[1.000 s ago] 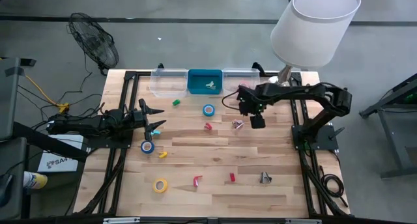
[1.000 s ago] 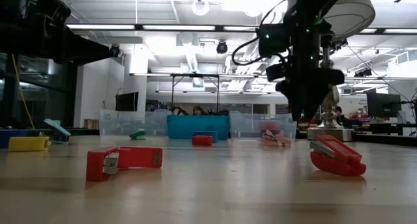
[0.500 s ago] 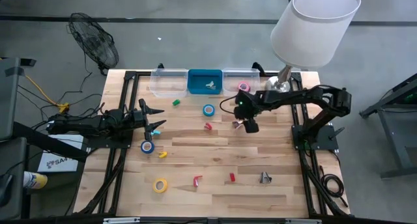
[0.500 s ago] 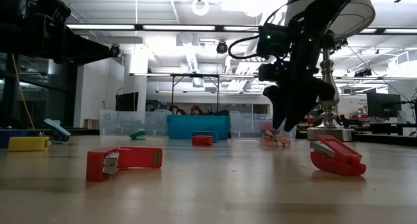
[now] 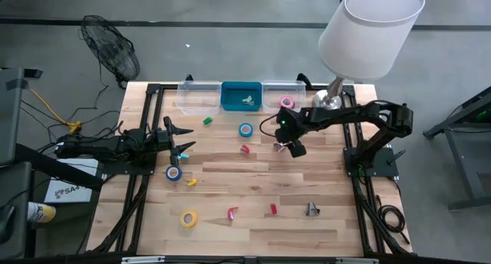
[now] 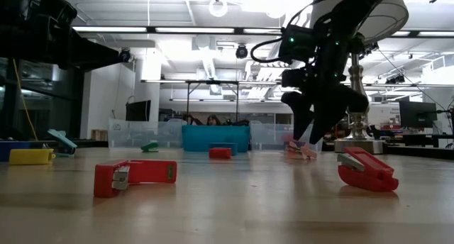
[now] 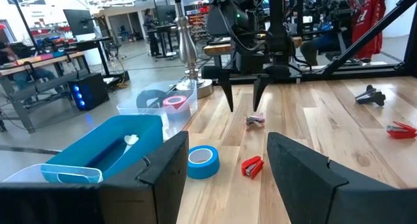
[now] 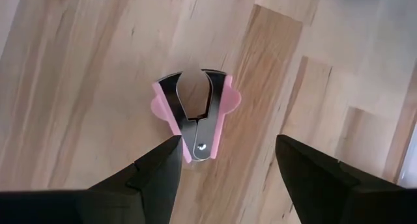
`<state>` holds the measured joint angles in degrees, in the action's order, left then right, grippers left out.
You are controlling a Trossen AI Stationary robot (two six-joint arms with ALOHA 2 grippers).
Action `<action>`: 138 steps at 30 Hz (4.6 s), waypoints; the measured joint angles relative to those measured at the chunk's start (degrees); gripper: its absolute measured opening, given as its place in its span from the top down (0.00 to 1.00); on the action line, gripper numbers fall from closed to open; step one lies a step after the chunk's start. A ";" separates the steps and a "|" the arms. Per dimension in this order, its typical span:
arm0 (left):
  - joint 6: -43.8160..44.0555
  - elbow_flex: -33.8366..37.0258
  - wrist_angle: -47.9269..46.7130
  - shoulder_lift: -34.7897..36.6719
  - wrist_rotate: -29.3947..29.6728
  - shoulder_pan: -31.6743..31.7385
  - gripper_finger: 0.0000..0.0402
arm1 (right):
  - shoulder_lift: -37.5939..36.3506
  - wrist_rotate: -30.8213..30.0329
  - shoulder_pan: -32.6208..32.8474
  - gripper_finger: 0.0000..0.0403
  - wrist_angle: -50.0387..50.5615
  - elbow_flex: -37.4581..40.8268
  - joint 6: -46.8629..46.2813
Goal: Pick and place Stapler, Stapler remover, tape
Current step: Put the pink staple remover into the blue bin
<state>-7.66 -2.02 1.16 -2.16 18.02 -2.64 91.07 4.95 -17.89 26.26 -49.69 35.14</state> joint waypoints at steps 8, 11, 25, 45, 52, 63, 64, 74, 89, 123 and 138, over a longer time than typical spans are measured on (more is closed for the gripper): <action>0.02 -0.01 0.01 -0.02 0.00 0.00 0.49 | 0.10 0.14 0.00 0.41 -0.02 -0.01 1.02; 0.02 -0.01 -0.02 -0.02 0.00 0.01 0.49 | 0.13 0.91 0.00 0.41 -0.02 -0.02 0.97; 0.00 0.00 -0.01 0.00 0.00 -0.01 0.49 | 2.68 1.93 0.01 0.41 -0.80 -0.07 0.25; 0.01 -0.01 -0.01 0.01 0.00 0.00 0.49 | 6.78 2.68 2.60 0.53 -5.22 -0.11 -4.69; 0.00 0.02 0.01 -0.02 0.00 0.01 0.49 | 6.86 2.10 2.59 0.69 -7.96 -0.23 -9.76; 0.02 -0.01 0.01 -0.02 0.00 0.01 0.49 | 6.88 -2.27 2.42 0.79 -11.38 -10.81 -17.12; 0.02 -0.01 0.01 -0.02 0.00 0.01 0.49 | 6.88 -3.08 2.25 0.78 -12.71 -11.72 -17.14; 0.02 0.02 0.00 -0.02 -0.02 0.01 0.49 | 7.25 -7.86 -2.96 0.78 -33.74 -14.32 -23.35; -0.01 0.02 0.20 -0.02 0.04 0.01 0.49 | 16.94 -13.36 -9.31 0.77 -46.92 -14.36 -54.08; 0.01 0.02 0.31 0.00 0.01 0.00 0.49 | 28.27 -1.45 -15.57 0.77 5.38 -49.98 -61.59; 0.01 0.02 0.31 -0.02 0.00 0.01 0.49 | 36.22 4.61 -17.05 0.73 16.37 -60.76 -61.92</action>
<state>-7.64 -2.00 1.48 -2.17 18.02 -2.63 127.28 9.56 -34.94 42.63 -110.45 -26.78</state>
